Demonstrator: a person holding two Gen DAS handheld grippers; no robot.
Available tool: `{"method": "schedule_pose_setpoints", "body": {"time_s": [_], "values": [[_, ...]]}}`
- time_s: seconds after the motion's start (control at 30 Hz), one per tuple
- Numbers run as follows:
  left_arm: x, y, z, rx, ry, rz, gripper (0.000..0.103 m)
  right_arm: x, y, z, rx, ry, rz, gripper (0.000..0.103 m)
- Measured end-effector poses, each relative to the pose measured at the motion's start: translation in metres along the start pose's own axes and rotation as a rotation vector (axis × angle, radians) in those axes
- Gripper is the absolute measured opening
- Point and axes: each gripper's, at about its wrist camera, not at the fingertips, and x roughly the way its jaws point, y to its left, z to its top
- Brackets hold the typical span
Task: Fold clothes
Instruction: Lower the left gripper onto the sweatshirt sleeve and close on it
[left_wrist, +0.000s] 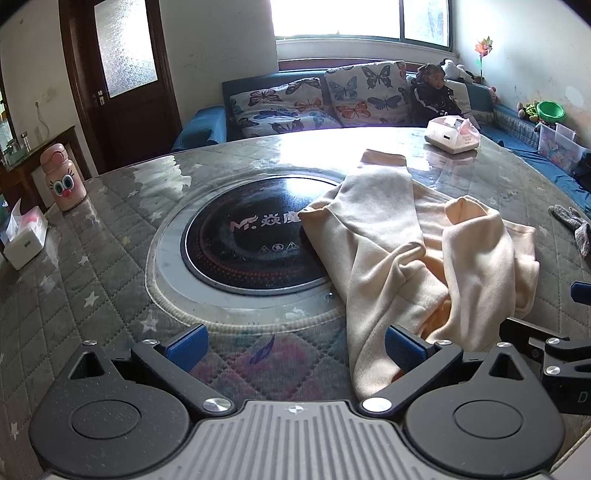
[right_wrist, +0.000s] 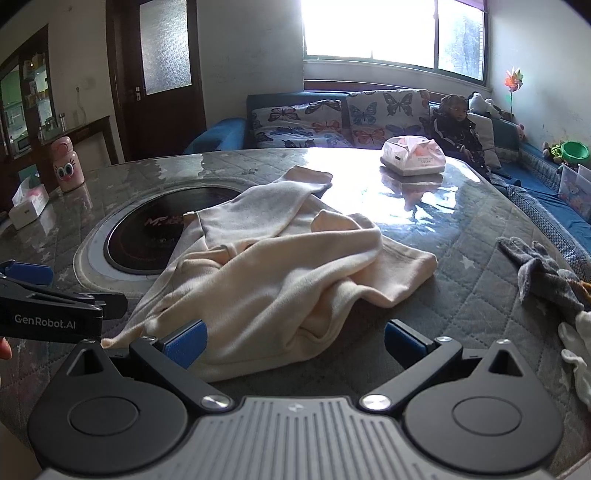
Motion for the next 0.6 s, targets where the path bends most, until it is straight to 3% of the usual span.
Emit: {"method": "schedule_pose_setpoints", "body": {"time_s": [0.43,0.6], "values": [[0.014,0.002,0.023,0.01,-0.001,-0.01,0.103,0.014,-0.002,0.02,0.004,-0.007,-0.002,0.103],[0.018,0.0,0.037,0.022,-0.02,-0.047,0.103,0.018,-0.009,0.032,0.01,-0.024,-0.008,0.102]]}}
